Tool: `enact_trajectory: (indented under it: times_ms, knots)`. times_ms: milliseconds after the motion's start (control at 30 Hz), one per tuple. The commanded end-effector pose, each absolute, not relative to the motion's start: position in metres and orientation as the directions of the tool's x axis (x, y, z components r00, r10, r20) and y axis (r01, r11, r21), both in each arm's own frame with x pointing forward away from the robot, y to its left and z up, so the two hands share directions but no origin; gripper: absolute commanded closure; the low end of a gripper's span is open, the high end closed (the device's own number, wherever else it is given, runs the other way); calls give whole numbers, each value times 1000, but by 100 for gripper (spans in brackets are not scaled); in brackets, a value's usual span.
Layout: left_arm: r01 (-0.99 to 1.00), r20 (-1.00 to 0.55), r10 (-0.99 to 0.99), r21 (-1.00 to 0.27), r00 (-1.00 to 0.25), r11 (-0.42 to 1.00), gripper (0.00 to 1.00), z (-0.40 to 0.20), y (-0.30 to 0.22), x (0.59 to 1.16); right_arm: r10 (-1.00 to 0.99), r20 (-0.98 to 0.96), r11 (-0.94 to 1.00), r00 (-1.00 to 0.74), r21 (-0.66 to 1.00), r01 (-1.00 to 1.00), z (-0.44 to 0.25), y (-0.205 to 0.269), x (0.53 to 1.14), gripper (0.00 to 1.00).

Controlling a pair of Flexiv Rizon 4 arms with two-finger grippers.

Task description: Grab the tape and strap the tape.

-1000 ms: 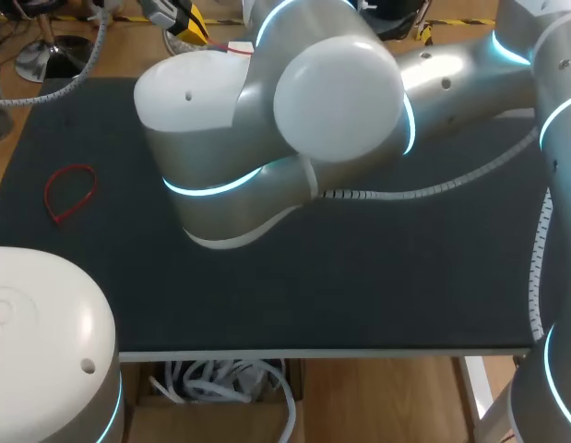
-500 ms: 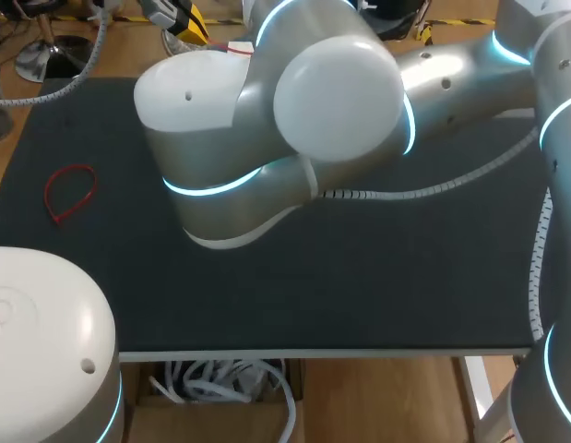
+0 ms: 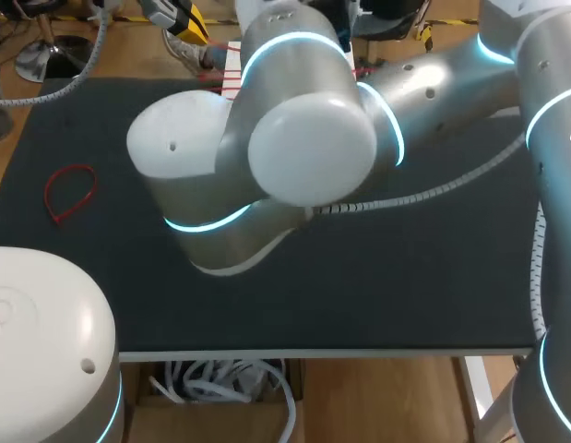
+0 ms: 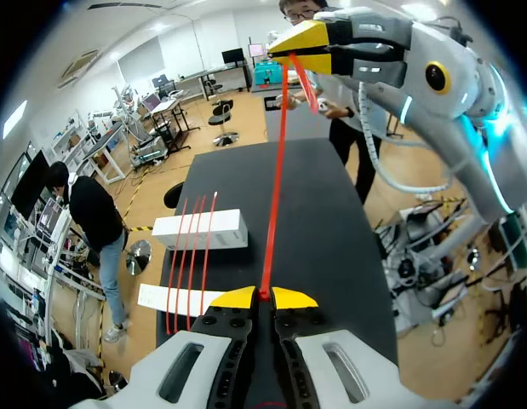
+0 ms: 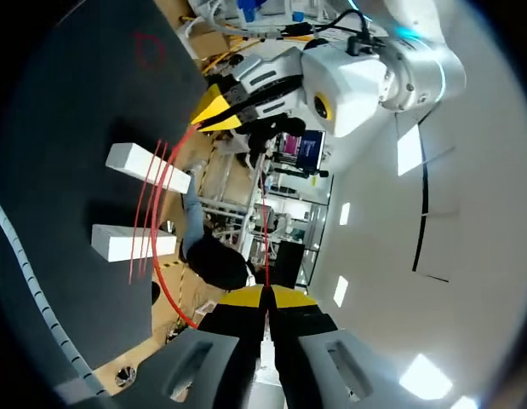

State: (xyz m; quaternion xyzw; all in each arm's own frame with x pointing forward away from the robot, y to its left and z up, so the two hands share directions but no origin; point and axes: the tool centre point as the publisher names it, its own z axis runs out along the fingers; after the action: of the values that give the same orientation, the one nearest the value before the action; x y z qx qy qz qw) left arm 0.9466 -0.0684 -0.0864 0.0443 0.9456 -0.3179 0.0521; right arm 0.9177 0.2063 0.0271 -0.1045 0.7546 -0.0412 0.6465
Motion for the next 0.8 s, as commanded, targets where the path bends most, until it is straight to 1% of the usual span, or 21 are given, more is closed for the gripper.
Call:
enact_trajectory:
  times_ms: [33,267,467,667,800]
  knots:
    - [116,-124,52,-594,-991,796,100,-86,-68,947,-231,-958,972,-170,-220,-83,30,214,917,100]
    - [116,-124,52,-594,-991,796,100,-86,-68,947,-307,-926,952,-221,-300,-68,29,214,923,100]
    - [116,-124,52,-594,-991,796,100,-86,-68,947,-443,-856,896,-268,-427,-118,28,214,926,100]
    - [116,-124,52,-594,-991,796,100,-86,-68,947,-592,-768,804,-246,-584,-113,20,214,930,100]
    - [116,-124,52,-594,-991,796,100,-86,-68,947,-605,-764,792,-224,-605,-79,17,215,932,100]
